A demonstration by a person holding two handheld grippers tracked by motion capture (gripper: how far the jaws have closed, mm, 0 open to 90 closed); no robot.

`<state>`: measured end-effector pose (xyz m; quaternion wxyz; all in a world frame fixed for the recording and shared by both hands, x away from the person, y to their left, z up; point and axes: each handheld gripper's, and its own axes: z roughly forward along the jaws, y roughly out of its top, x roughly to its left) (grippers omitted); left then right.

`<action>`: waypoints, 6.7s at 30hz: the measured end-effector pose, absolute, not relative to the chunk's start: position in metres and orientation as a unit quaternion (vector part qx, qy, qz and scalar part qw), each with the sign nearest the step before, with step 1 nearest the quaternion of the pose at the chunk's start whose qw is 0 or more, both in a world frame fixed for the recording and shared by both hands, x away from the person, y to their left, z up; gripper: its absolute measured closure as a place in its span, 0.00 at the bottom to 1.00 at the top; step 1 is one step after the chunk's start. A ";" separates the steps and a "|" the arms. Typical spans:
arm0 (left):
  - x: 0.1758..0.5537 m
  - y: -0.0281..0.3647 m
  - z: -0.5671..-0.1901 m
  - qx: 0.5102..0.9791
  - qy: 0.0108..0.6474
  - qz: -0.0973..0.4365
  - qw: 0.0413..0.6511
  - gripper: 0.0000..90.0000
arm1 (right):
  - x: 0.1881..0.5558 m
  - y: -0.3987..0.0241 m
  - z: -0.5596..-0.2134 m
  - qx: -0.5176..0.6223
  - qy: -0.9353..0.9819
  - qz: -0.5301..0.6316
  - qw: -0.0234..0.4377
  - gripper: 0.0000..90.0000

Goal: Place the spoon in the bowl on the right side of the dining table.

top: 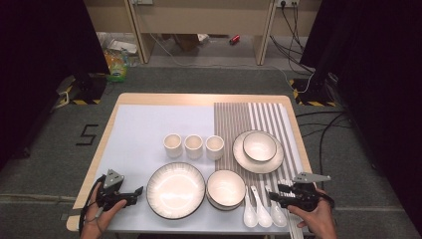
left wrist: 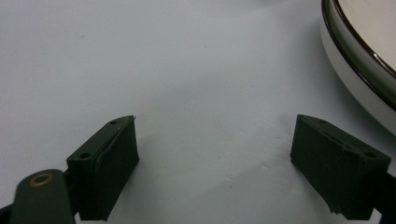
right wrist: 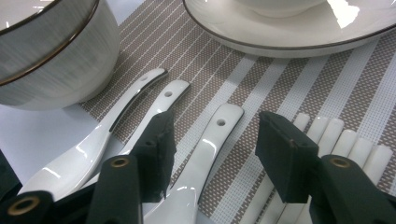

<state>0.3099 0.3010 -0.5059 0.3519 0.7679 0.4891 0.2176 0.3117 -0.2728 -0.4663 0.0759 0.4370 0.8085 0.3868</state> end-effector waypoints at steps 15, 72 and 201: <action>0.310 0.301 -0.506 0.767 0.489 0.219 0.353 0.15 | 0.302 -0.267 -0.474 0.436 0.818 0.371 0.062 0.62; 0.310 0.301 -0.506 0.767 0.489 0.219 0.353 0.15 | 0.325 -0.260 -0.470 0.472 0.812 0.344 -0.003 0.95; 0.310 0.302 -0.505 0.771 0.489 0.212 0.349 0.15 | 0.478 -0.264 -0.387 0.505 0.725 0.464 0.063 0.95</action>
